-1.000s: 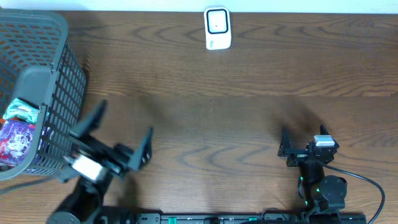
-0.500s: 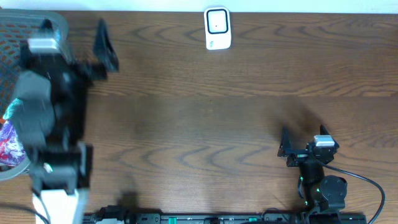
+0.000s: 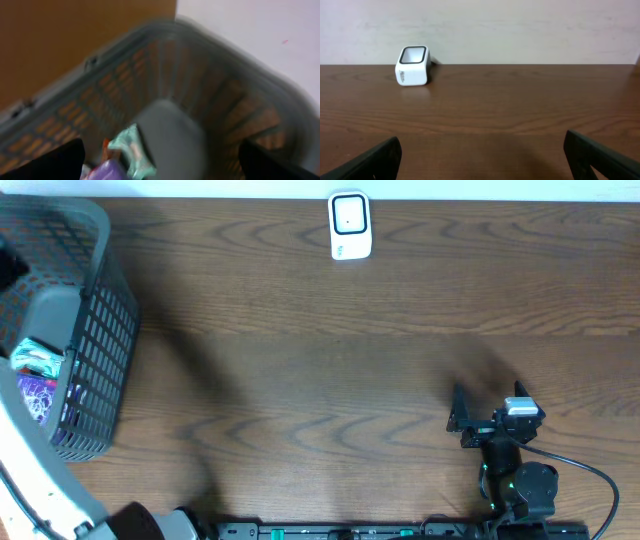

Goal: Scan the item barcode
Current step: 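Swing the left gripper over the basket and reach down inside, then grasp the purple Carefree pad pack in the basket with the left gripper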

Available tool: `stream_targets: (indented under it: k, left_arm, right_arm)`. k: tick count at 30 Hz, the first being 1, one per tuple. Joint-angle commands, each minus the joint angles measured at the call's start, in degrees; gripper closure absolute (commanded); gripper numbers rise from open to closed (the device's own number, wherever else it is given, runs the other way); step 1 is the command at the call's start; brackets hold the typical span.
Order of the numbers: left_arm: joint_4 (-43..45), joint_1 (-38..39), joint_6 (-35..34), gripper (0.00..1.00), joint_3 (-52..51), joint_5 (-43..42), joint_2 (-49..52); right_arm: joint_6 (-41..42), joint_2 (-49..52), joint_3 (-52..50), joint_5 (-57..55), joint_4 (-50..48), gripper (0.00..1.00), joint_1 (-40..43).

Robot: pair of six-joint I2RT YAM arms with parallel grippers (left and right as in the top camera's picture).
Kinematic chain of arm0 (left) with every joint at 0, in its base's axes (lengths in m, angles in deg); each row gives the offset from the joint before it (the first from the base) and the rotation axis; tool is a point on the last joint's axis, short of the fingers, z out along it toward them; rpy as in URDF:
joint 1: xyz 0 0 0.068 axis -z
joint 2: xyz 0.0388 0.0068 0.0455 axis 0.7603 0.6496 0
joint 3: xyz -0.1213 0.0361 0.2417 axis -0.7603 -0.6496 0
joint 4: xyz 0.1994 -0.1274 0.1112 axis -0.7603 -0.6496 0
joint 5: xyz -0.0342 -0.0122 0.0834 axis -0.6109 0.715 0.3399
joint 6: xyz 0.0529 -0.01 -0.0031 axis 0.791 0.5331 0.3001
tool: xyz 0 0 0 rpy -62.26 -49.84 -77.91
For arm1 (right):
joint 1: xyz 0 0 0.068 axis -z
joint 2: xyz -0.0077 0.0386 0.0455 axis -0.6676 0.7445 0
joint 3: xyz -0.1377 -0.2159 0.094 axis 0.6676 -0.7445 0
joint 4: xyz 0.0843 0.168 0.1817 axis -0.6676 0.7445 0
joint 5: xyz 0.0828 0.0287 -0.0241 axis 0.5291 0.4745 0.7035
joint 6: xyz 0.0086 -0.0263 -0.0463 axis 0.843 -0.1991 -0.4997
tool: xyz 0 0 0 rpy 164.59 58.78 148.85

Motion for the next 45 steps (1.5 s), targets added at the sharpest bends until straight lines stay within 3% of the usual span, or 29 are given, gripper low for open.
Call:
stream_targets:
  k: [1, 9, 15, 20, 23, 45]
  left_arm:
    - [-2.0, -3.7, -0.3, 0.02, 1.0, -1.1, 2.0]
    - [-5.8, -7.7, -0.5, 0.02, 1.0, -1.2, 7.9]
    - [-9.8, -7.5, -5.7, 0.02, 0.7, -0.5, 14.3]
    - [-14.2, -7.1, -13.9, 0.02, 0.6, 13.7, 19.1]
    - [-15.3, -6.9, -16.6, 0.02, 0.0, 17.9, 20.3]
    - [-9.0, -1.8, -20.3, 0.02, -16.2, 19.4, 21.2]
  right_arm:
    - [0.6, -0.2, -0.2, 0.1, 0.1, 0.01, -0.4]
    - [0.6, -0.2, -0.2, 0.1, 0.1, 0.01, -0.4]
    - [0.6, -0.2, -0.2, 0.1, 0.1, 0.01, -0.4]
    - [0.6, -0.2, -0.2, 0.1, 0.1, 0.01, -0.4]
    - [0.6, -0.2, -0.2, 0.1, 0.1, 0.01, -0.4]
    - [0.6, -0.2, -0.2, 0.1, 0.1, 0.01, -0.4]
